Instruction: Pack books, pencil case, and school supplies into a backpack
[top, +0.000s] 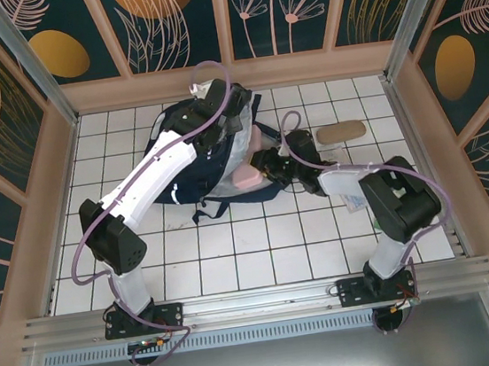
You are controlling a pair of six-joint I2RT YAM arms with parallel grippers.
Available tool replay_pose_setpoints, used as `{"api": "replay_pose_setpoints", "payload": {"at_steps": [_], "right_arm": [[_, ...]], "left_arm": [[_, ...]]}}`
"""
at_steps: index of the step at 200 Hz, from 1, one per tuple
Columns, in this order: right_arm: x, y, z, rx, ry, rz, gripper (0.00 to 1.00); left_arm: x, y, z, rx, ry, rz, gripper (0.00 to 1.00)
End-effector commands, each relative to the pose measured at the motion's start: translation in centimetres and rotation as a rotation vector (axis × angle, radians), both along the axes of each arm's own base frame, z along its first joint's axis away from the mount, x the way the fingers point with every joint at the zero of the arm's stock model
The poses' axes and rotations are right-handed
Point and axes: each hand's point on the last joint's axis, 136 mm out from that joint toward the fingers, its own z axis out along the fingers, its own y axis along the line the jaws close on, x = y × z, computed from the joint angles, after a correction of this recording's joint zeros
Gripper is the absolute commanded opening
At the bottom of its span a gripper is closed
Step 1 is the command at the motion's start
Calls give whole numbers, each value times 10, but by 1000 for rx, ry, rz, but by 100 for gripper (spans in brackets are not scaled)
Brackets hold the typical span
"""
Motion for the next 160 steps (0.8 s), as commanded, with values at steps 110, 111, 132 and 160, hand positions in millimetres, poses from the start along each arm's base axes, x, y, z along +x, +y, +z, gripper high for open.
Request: {"api": "replay_pose_setpoints", "payload": {"at_steps": [110, 111, 132, 160], "right_arm": [[28, 99, -48, 48, 85, 17, 45], [28, 99, -48, 45, 85, 18, 46], [30, 92, -46, -3, 73, -8, 57], [29, 81, -37, -115, 35, 9, 69]], "left_arm": [[29, 5, 87, -244, -185, -19, 0], [29, 6, 87, -242, -185, -18, 0], [30, 17, 86, -229, -190, -1, 0], [32, 27, 79, -233, -186, 5, 0]]}}
